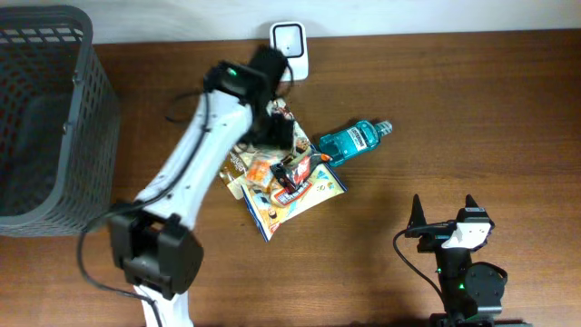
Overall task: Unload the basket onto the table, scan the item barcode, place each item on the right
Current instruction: 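Drop the Kleenex pack on the pile and return to the basket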
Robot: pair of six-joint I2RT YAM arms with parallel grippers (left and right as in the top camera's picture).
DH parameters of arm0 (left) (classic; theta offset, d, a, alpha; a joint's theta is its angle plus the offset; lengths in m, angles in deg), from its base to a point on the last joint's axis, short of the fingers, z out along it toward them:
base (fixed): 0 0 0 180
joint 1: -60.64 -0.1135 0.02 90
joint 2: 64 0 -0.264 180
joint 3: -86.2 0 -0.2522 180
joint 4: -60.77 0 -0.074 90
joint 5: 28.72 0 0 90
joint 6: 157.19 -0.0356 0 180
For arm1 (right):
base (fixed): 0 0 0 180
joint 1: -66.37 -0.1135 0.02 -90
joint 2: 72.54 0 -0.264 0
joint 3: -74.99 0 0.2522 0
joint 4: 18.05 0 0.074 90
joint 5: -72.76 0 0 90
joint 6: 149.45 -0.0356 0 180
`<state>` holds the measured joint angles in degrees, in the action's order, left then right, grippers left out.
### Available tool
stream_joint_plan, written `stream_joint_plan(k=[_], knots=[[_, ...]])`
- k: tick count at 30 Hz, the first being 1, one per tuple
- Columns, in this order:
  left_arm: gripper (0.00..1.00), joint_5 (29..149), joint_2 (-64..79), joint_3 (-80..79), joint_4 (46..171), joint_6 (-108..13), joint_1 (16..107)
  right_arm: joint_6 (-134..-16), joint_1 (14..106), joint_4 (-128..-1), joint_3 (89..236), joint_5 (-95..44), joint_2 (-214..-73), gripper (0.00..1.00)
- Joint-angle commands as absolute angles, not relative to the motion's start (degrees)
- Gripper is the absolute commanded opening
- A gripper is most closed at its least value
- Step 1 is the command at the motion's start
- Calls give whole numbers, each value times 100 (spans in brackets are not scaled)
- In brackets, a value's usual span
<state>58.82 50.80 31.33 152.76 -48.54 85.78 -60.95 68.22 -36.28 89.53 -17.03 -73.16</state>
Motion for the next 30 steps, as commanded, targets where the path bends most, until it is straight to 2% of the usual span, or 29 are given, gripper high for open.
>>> stream_joint_plan(k=[1, 4, 6, 7, 9, 10, 11, 15, 19, 26, 30], knots=[[99, 4923, 4801, 5002, 16219, -4963, 7966, -6095, 6855, -3650, 8907, -1655, -7275, 98], [99, 4188, 4654, 6366, 17027, -4618, 7085, -6095, 6855, -3650, 8907, -1655, -7275, 98], [99, 4219, 4482, 6753, 17123, -4443, 6362, -6095, 6855, -3650, 8907, -1655, -7275, 98], [96, 4212, 4359, 6772, 17123, -4253, 5892, -6095, 6855, -3650, 8907, -1653, -7275, 98], [24, 4510, 4283, 6764, 17126, -4196, 5062, -6095, 6855, -3650, 8907, -1653, -7275, 98], [0, 4857, 4283, 6694, 17126, -4200, 4600, -6095, 6855, -3650, 8907, -1655, -7275, 98], [0, 5104, 4283, 6462, 17126, -4198, 4128, -6095, 6855, -3650, 8907, -1655, -7275, 98], [0, 5074, 4285, 5446, 17123, -3886, 3326, -6093, 6855, -3650, 8907, -1655, -7275, 98], [0, 4396, 4285, 4506, 17126, -3156, 2659, -6095, 6855, -3650, 8907, -1653, -7275, 98], [0, 4623, 4106, 4130, 17126, -3072, 1910, -6095, 6855, -3650, 8907, -1655, -7275, 98], [0, 4623, 3688, 3240, 17126, -2874, 1591, -6095, 6855, -3650, 8907, -1653, -7275, 98]])
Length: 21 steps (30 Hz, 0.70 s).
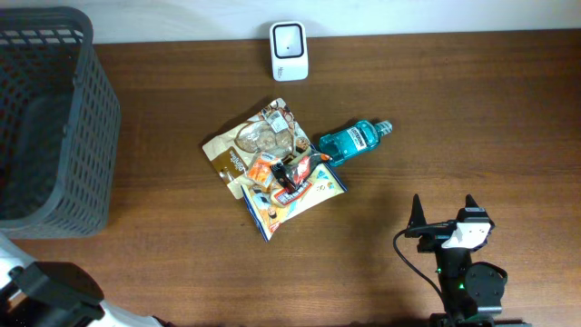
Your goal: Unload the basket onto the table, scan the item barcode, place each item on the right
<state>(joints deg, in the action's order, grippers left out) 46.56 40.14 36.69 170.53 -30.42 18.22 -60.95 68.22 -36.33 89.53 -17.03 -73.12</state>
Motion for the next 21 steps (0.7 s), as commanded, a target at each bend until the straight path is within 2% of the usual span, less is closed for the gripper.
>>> stream_joint_plan(k=[1, 6, 11, 13, 21], knots=[[0, 4628, 3662, 3157, 17126, -2863, 1529, -6095, 6855, -3650, 8907, -1655, -7275, 98], [0, 4761, 3343, 3087, 17126, -2753, 1396, -6095, 6855, -3650, 8907, -1655, -7275, 98], [0, 5668, 2722, 3061, 17126, -2758, 1425, -6095, 6855, -3650, 8907, -1655, -7275, 98], [0, 5679, 2698, 3022, 17126, -2889, 1516, -6095, 6855, -3650, 8907, -1655, -7275, 99], [0, 5858, 2698, 1509, 16763, -2906, 2144, -6095, 6855, -3650, 8907, -1655, -7275, 98]])
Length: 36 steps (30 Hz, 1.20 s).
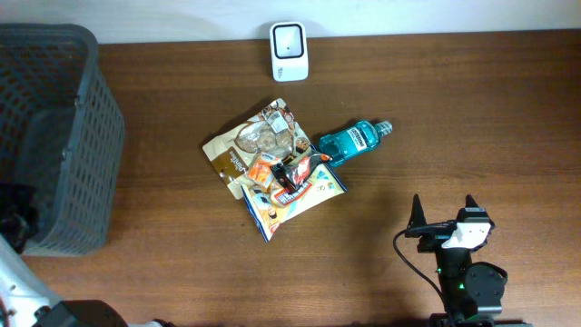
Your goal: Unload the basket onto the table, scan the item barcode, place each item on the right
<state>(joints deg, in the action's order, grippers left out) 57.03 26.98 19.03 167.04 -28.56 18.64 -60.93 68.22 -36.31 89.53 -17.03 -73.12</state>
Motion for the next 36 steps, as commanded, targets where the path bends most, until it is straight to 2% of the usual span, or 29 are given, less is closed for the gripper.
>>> stream_joint_plan(k=[1, 5, 9, 13, 16, 17, 18, 19, 20, 27, 29, 31, 33, 36], knots=[[0, 5865, 2698, 1503, 16763, -2906, 2259, -6095, 6855, -3650, 8907, -1653, -7275, 98], [0, 6005, 2696, 1503, 16671, -2904, 2712, -6095, 6855, -3650, 8907, -1655, -7275, 98], [0, 5884, 2681, 1669, 16424, -2906, 2670, -6095, 6855, -3650, 8907, -1655, -7275, 98], [0, 5565, 2477, 2696, 16726, -2906, 2513, -6095, 6855, -3650, 8907, -1655, -7275, 98], [13, 5817, 2036, 3253, 17126, -2974, 2511, -6095, 6855, -3650, 8907, -1653, -7275, 98], [50, 6282, 1806, 3251, 17126, -3236, 2511, -6095, 6855, -3650, 8907, -1655, -7275, 98], [99, 7192, 1485, 3251, 17126, -3778, 2511, -6095, 6855, -3650, 8907, -1655, -7275, 98], [99, 8103, 1172, 3251, 17126, -4508, 2524, -6095, 6855, -3650, 8907, -1653, -7275, 98], [99, 8370, 1000, 3251, 17126, -4751, 2570, -6095, 6855, -3650, 8907, -1655, -7275, 98], [99, 8446, -436, 3234, 17123, -4889, 3567, -6095, 6855, -3650, 8907, -1653, -7275, 98], [99, 8470, -484, 3234, 17099, -4922, 3687, -6095, 6855, -3650, 8907, -1655, -7275, 98], [99, 9640, -452, 3120, 16809, -5892, 3973, -6095, 6855, -3650, 8907, -1655, -7275, 98], [99, 10370, -373, 2989, 16577, -6342, 4200, -6093, 6855, -3650, 8907, -1655, -7275, 98], [99, 9904, 27, 2928, 16393, -6386, 4935, -6095, 6855, -3650, 8907, -1655, -7275, 98]])
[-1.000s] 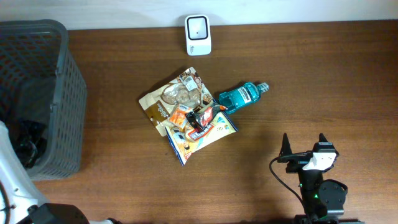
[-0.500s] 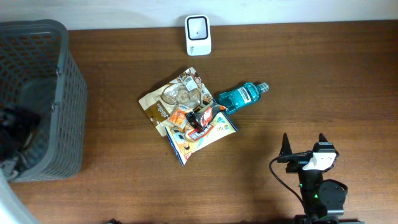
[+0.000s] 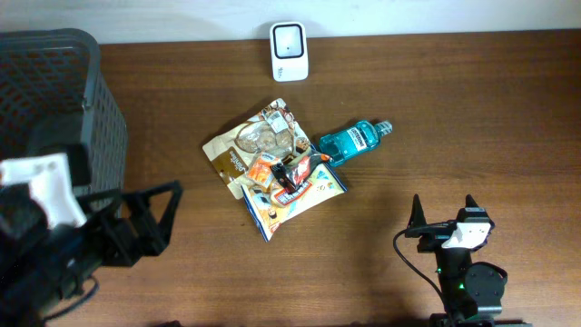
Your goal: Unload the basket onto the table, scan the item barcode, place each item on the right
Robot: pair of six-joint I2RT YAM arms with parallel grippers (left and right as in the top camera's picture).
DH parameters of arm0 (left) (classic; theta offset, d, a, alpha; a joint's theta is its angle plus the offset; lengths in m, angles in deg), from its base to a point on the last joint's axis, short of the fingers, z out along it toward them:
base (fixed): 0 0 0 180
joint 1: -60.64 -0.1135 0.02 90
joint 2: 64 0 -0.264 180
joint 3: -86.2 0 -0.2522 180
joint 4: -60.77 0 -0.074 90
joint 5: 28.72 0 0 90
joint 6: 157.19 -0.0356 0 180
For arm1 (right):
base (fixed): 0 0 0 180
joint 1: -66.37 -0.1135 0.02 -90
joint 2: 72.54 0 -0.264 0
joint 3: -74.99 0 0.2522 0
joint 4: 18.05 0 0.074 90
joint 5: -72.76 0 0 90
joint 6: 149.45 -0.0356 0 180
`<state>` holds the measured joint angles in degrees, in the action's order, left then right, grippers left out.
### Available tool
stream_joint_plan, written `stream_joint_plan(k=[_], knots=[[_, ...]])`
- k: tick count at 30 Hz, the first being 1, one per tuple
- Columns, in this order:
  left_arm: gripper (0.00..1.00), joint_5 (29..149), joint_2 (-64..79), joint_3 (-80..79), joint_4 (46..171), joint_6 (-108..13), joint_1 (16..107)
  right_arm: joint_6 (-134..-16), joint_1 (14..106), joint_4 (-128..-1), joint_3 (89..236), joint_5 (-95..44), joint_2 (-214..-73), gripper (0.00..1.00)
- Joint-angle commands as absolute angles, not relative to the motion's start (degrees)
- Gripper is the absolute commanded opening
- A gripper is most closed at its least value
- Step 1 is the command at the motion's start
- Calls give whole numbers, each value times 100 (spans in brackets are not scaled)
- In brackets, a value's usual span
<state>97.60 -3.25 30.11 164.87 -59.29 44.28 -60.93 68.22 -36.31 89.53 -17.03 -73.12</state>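
A heap of snack packets (image 3: 277, 171) lies mid-table, with a teal mouthwash bottle (image 3: 353, 140) touching its right side. The white barcode scanner (image 3: 289, 39) stands at the far edge. My left gripper (image 3: 166, 218) looms large at the lower left, close to the camera; it is open with nothing between its fingers, well left of the heap. Near the front right, my right gripper (image 3: 444, 211) stands open and empty, pointing upward.
A dark grey mesh basket (image 3: 95, 109) fills the left edge, just behind the left arm. The wooden table (image 3: 454, 100) runs to a white wall at the back.
The left arm was barely visible at the lower left edge; now its wrist and open gripper fill the lower left corner. The basket sits slightly further right. Heap, bottle and right arm are unchanged.
My left arm first reached across the table with its gripper over the heap's far end, near the scanner. A second later it was back at the lower left corner and the heap looked the same. It stayed by the basket, and now shows open and empty.
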Motion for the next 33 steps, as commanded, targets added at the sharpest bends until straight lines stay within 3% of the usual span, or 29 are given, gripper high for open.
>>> stream_joint_plan(k=[1, 8, 14, 18, 23, 27, 31, 33], knots=[[99, 9519, 272, 2928, 16363, -6382, 5378, -6095, 6855, -3650, 8907, -1655, -7275, 98], [99, 6059, 2204, 2928, 15746, -5077, 7658, -6095, 6855, -3650, 8907, -1655, -7275, 98], [99, 5515, 3811, 2928, 15375, -4834, 7995, -6106, 6868, -3189, 8907, -1631, -7275, 98], [99, 5522, 4781, 2928, 15263, -4836, 7993, -8906, 6865, -2378, 8907, -5391, -7275, 98], [99, 5519, 5365, 2928, 15318, -4838, 7993, -10165, 6872, -1231, 9071, -4829, -7288, 98], [99, 5056, 5378, 2928, 15224, -4828, 7949, -9295, 6870, -3080, 10813, -4259, -8285, 98], [99, 4969, 5380, 2928, 14914, -4532, 7378, -7959, 6865, -6614, 14417, -4527, -11491, 98], [99, 4971, 5380, 2928, 14916, -4532, 7144, -7961, 6865, -7392, 15597, -5380, -12586, 98]])
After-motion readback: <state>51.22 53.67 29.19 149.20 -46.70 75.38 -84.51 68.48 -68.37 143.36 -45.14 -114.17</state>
